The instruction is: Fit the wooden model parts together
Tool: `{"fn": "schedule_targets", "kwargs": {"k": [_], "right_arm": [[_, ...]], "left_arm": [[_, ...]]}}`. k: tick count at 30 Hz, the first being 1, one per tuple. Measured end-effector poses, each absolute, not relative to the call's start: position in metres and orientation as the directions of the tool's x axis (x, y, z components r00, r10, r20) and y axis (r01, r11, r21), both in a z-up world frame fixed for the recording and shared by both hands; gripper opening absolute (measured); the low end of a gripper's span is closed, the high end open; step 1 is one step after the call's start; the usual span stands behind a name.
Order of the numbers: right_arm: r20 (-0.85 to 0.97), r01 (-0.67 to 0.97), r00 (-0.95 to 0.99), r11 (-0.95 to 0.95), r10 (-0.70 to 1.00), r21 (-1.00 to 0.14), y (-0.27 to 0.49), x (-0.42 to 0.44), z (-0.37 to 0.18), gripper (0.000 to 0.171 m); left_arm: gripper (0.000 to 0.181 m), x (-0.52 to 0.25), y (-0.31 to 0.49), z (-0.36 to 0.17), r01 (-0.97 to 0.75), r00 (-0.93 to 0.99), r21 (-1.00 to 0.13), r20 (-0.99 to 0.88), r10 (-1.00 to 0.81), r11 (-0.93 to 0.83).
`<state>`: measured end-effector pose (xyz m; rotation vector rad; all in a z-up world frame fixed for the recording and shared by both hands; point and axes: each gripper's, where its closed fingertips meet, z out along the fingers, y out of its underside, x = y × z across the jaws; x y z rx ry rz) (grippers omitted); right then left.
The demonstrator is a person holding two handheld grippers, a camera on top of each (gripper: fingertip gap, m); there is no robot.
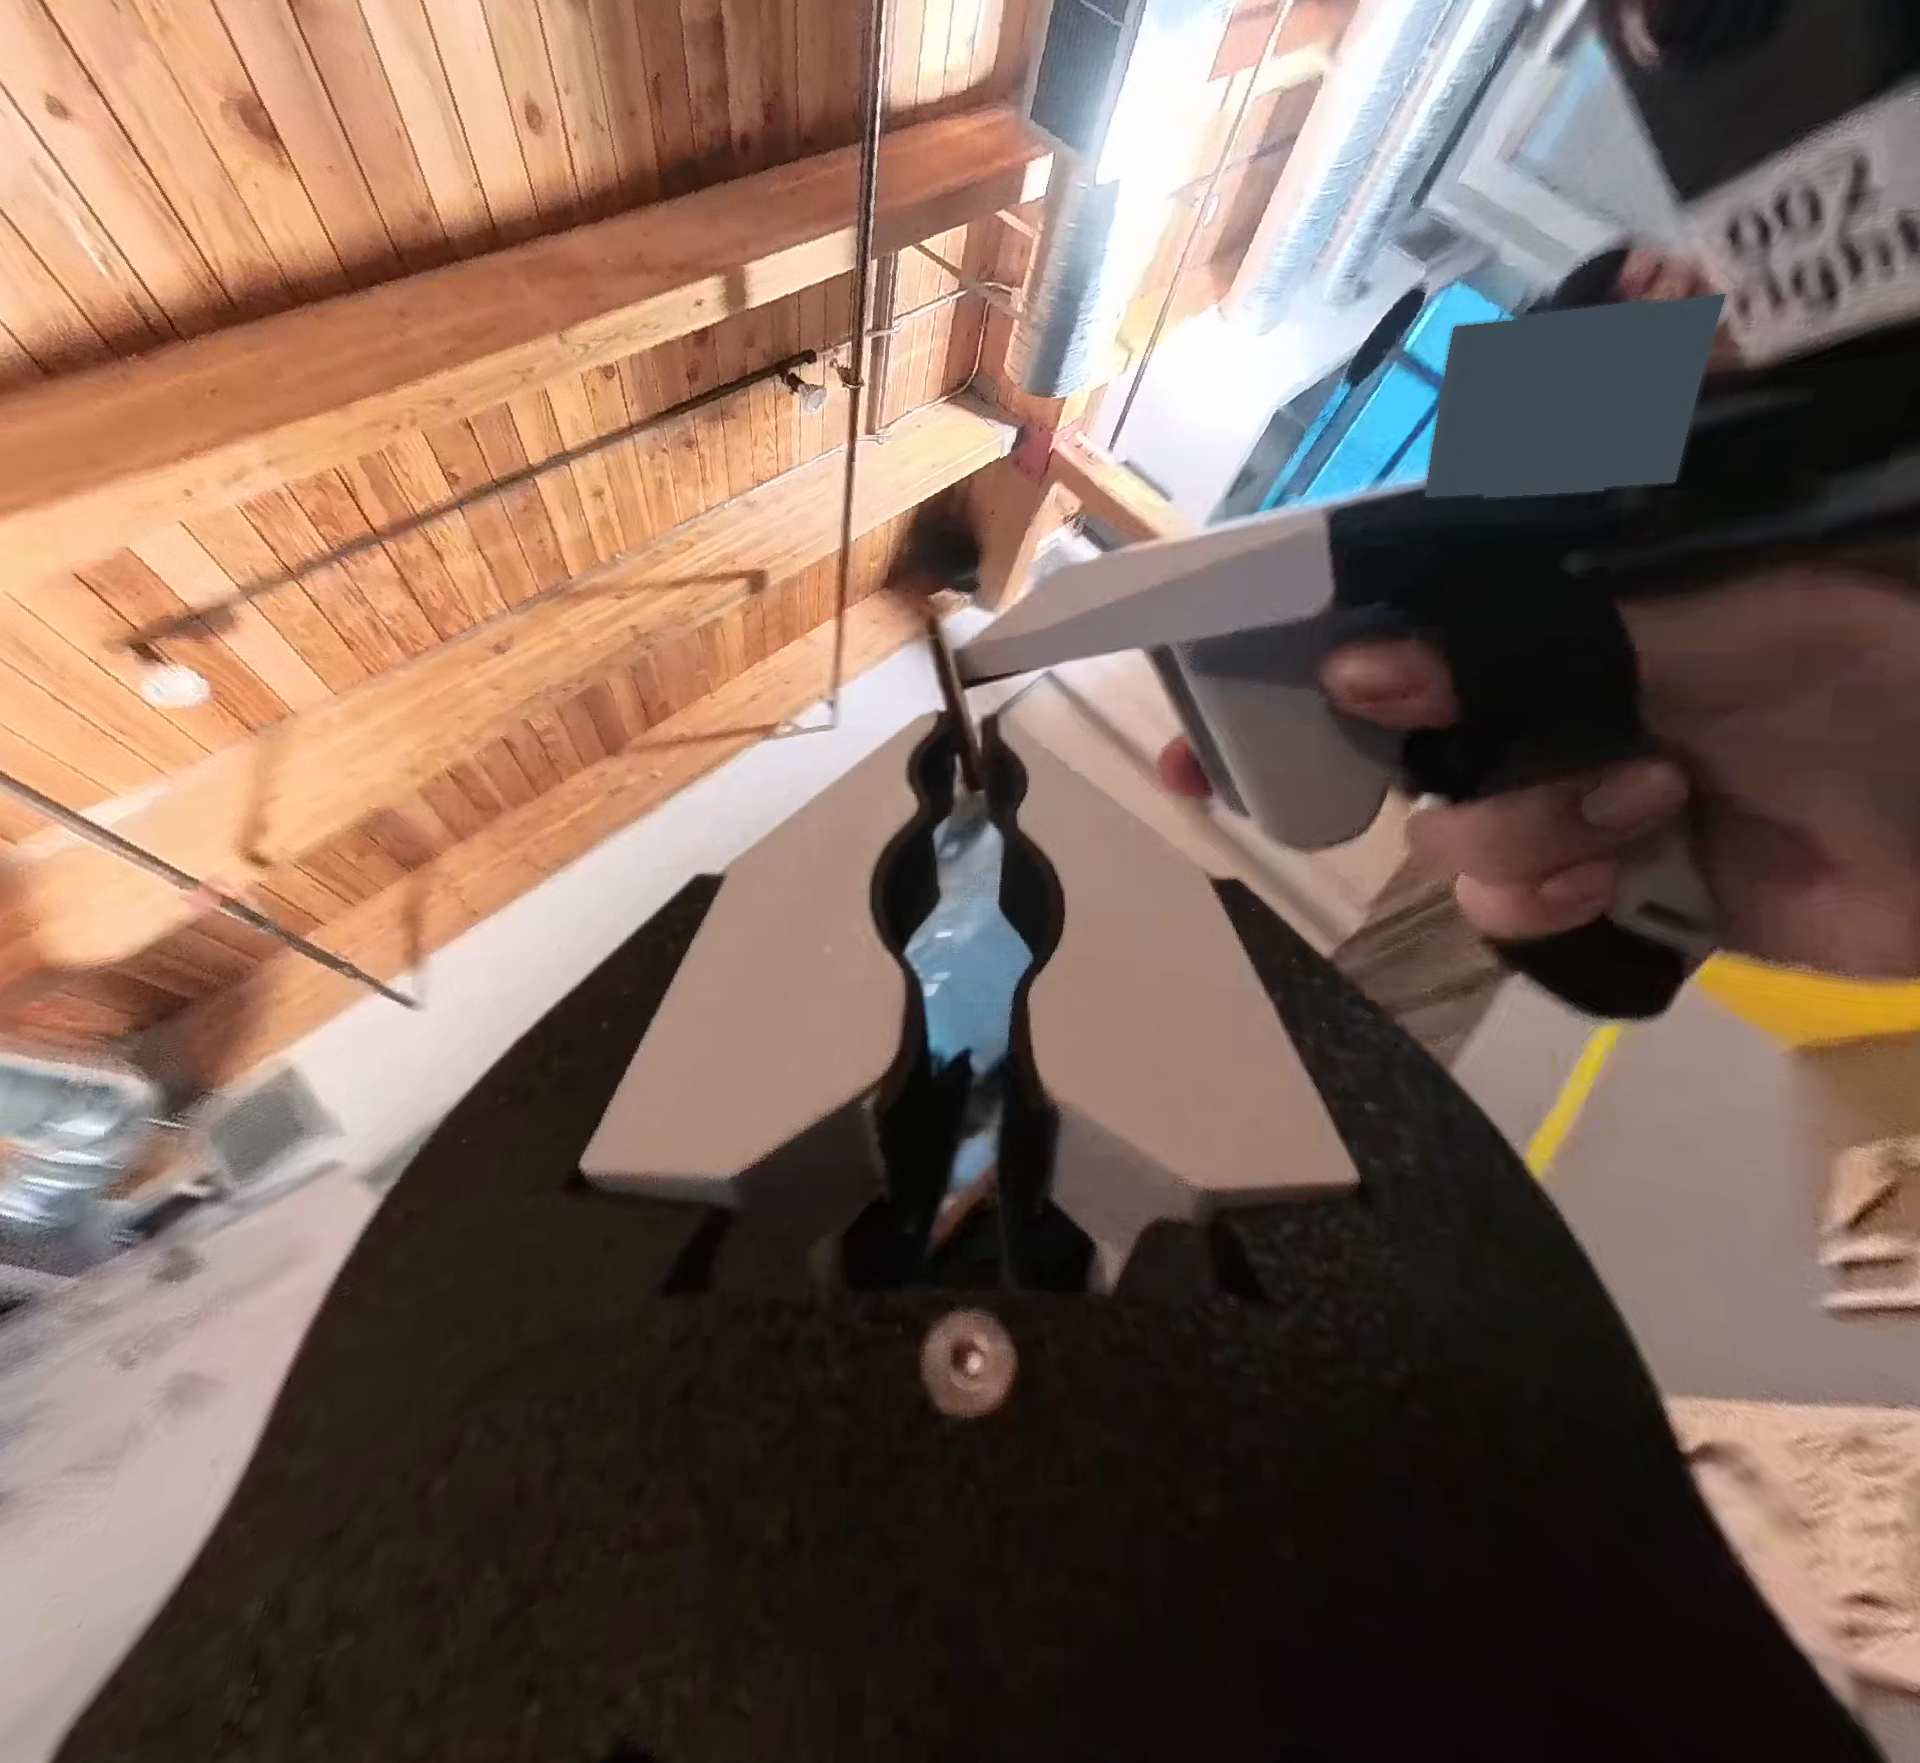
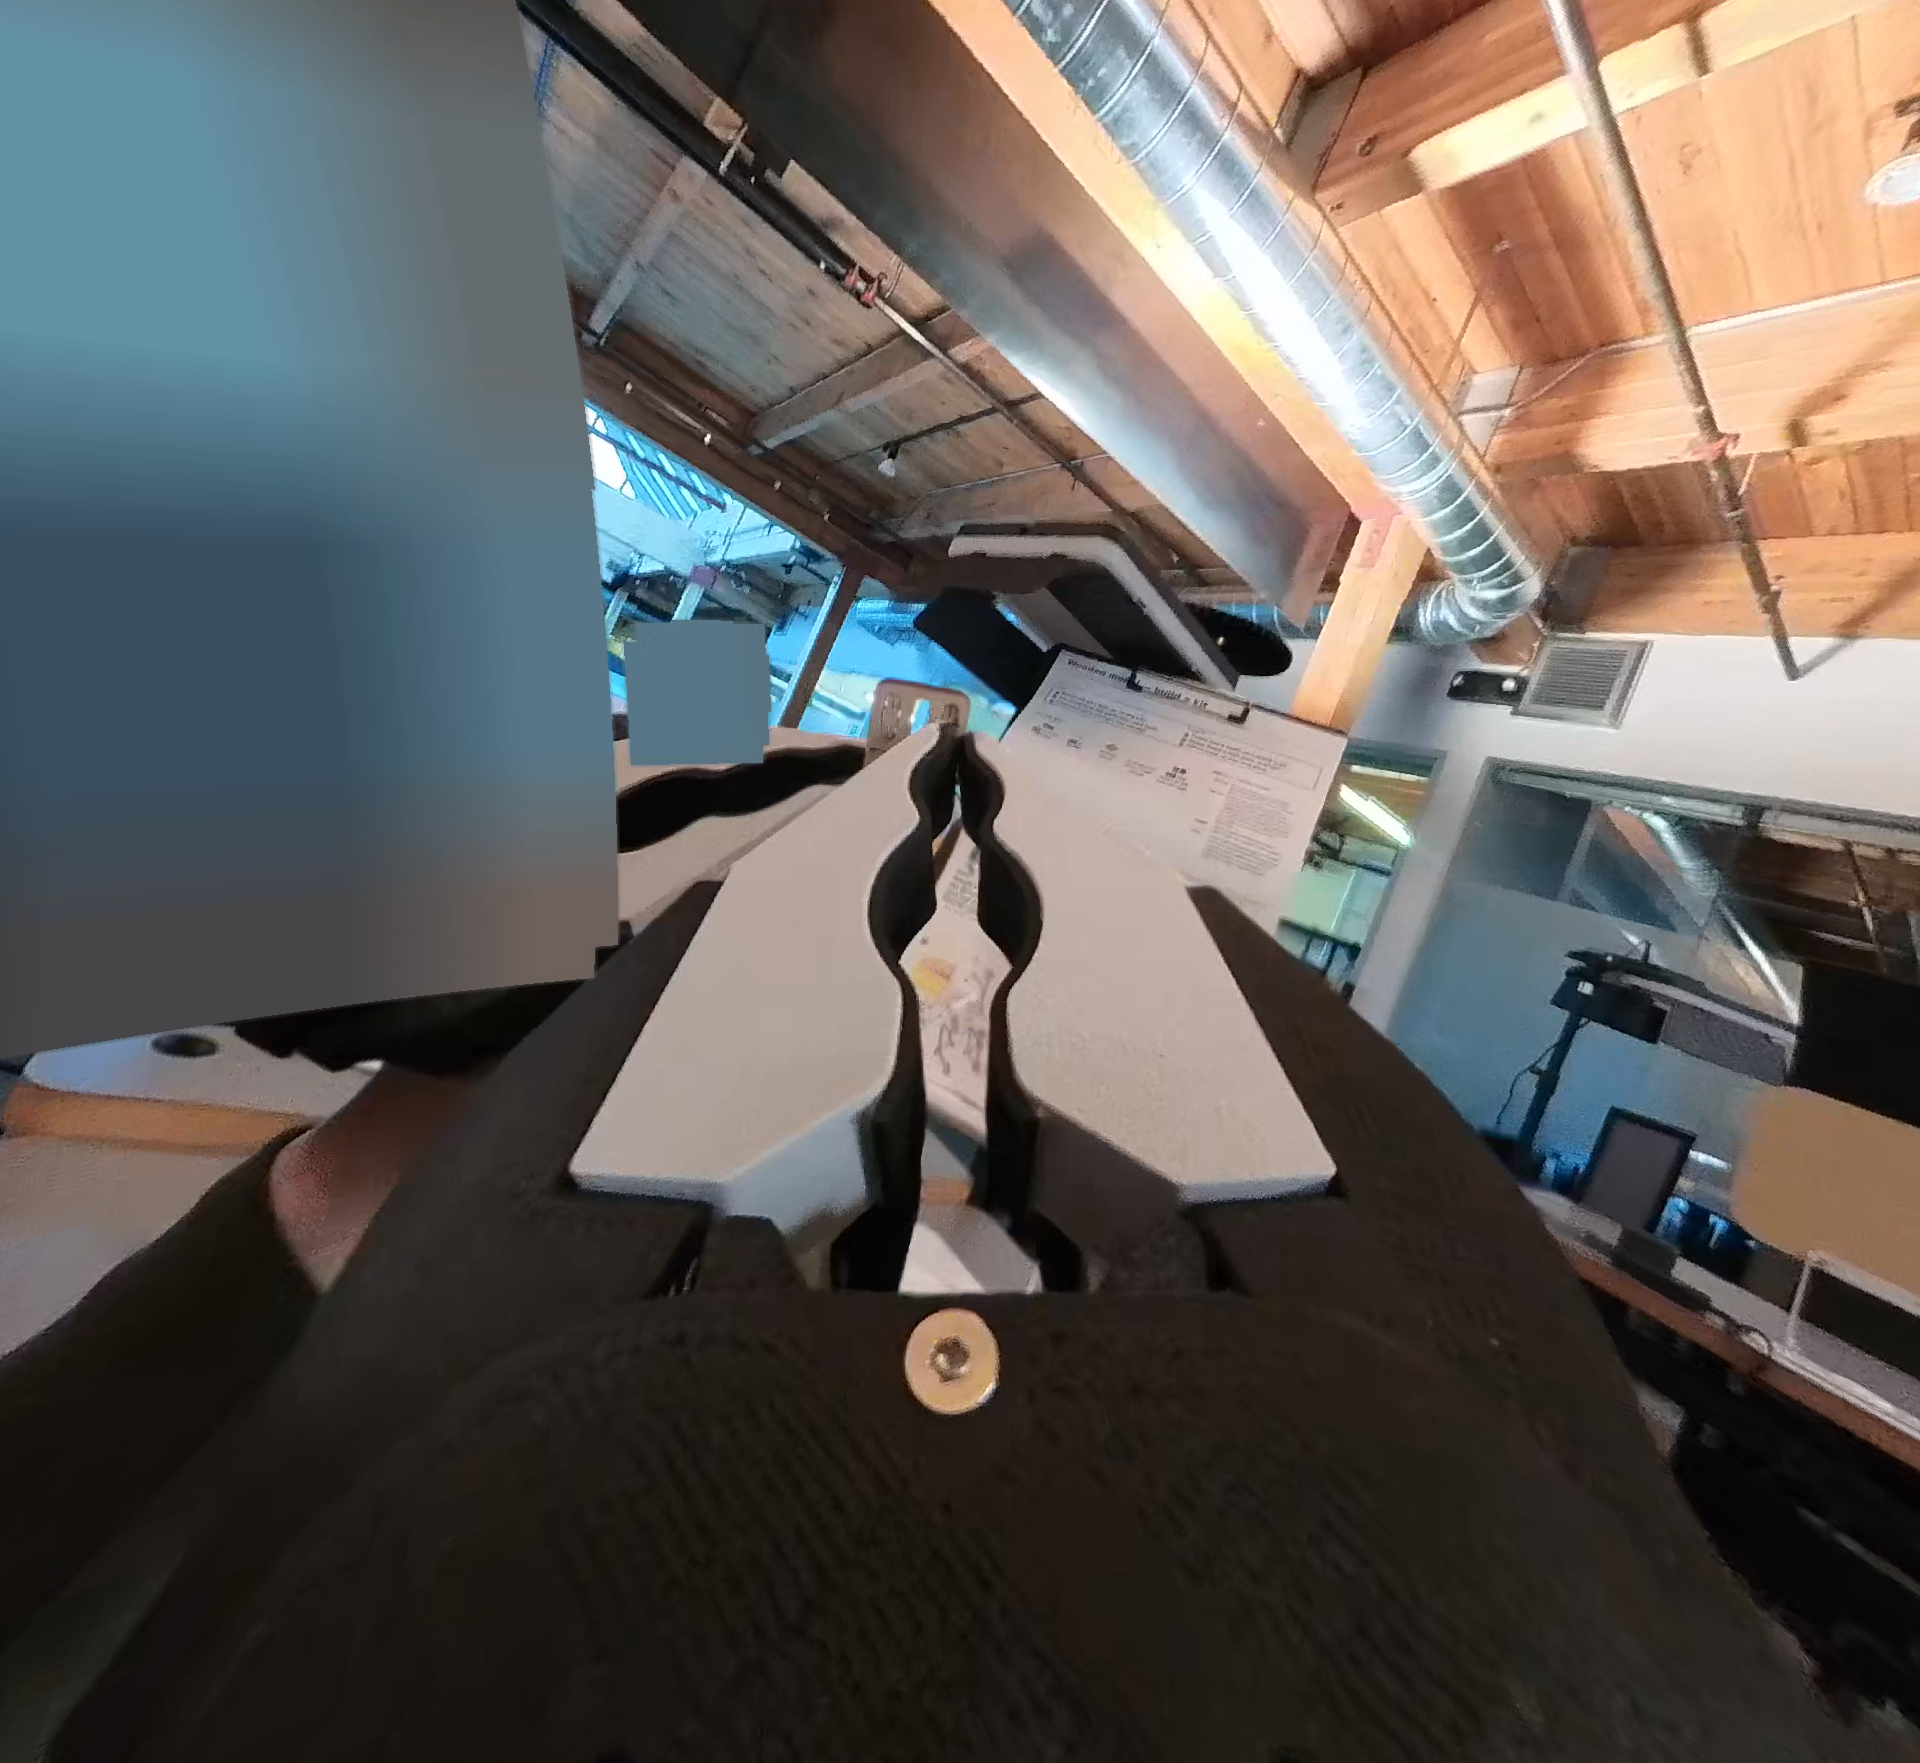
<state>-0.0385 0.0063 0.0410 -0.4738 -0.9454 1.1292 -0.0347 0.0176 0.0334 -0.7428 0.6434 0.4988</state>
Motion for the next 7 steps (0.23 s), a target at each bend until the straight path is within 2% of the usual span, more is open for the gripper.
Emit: {"fn": "schedule_targets", "kwargs": {"k": [1, 3, 5, 7], "right_arm": [[0.396, -0.565, 0.118, 0.389, 0.911, -0.728, 0.007, -0.037, 0.043, 0.0], [0.404, -0.594, 0.093, 0.376, 0.91, -0.711, 0.008, -0.034, 0.044, 0.0], [0.427, -0.627, 0.013, 0.34, 0.904, -0.701, 0.003, -0.028, 0.044, 0.01], [0.443, -0.661, -0.056, 0.299, 0.895, -0.688, -0.001, -0.021, 0.045, 0.018]], "left_arm": [[0.001, -0.034, 0.019, 0.036, -0.538, 0.755, -0.516, -0.647, 0.108, 0.667], [0.001, -0.03, 0.022, 0.037, -0.306, 0.833, -0.641, -0.538, -0.128, 0.704], [0.001, -0.026, 0.017, 0.041, -0.011, 0.826, -0.714, -0.401, -0.396, 0.7], [0.0, -0.026, 0.007, 0.046, 0.33, 0.678, -0.755, -0.229, -0.699, 0.566]]}}
